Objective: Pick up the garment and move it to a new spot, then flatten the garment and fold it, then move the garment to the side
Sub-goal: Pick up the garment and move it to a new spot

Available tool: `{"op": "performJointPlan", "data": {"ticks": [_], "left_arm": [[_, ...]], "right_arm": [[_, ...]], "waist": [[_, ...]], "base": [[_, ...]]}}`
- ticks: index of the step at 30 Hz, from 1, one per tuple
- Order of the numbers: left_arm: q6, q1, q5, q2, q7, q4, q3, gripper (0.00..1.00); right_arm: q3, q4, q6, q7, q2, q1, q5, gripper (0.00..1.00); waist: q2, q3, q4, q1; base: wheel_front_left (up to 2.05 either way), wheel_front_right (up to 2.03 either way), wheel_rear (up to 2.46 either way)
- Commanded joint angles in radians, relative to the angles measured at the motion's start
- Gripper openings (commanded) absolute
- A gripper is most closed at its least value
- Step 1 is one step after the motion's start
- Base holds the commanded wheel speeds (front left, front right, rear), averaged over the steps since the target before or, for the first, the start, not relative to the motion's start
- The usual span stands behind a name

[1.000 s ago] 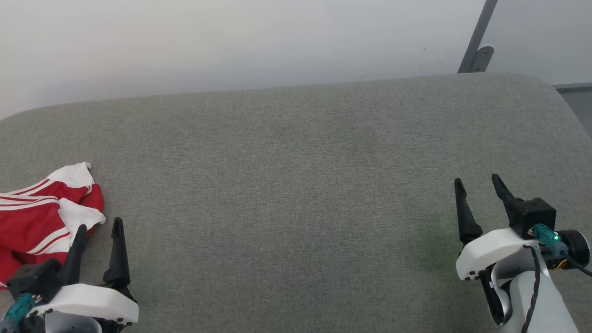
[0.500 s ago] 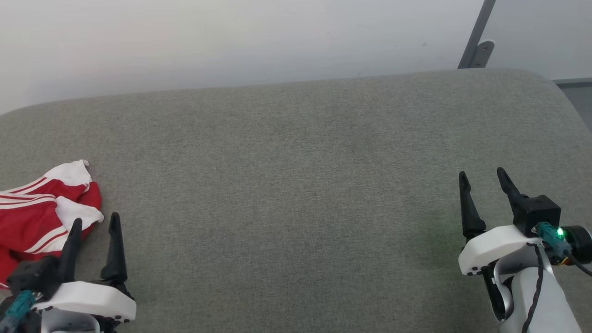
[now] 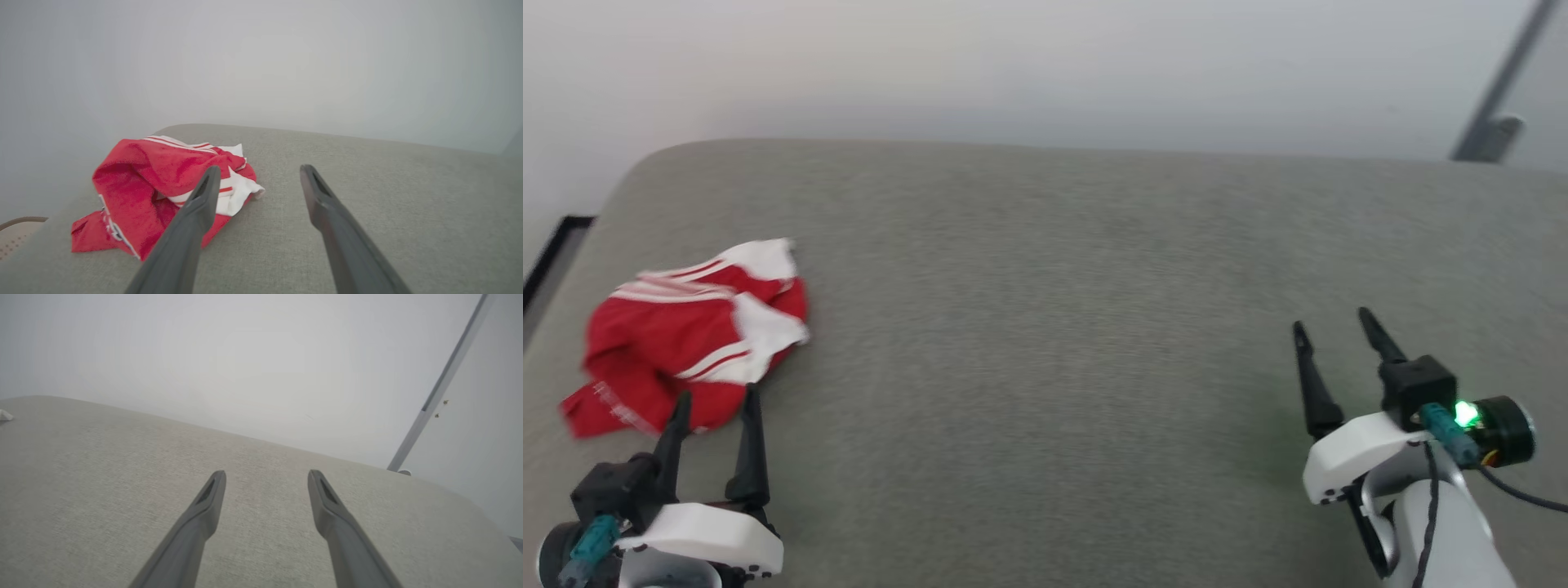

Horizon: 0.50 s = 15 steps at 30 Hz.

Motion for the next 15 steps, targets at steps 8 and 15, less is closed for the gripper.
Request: {"op": "performJointPlan", "data": {"ticks": [8,15], "left_arm": [[0.002,0.05,0.036,-0.036,-0.015,0.013,0.043,1.0],[0.002,0.11,0.04,-0.065,-0.015,-0.005,0.093,1.0]], "right_arm": [[0.13,0.055,-0.001,-0.015,0.001,-0.011,0.068,1.0],[0.24,0.074,-0.001,-0.015,0.001,-0.02,0.161,1.0]], "waist": [[0.0,-0.033,0.271,0.0],[0.0,-0.056,0.384,0.0]], "base": [[0.0,0.0,0.0],[0.0,0.0,0.0]]}}
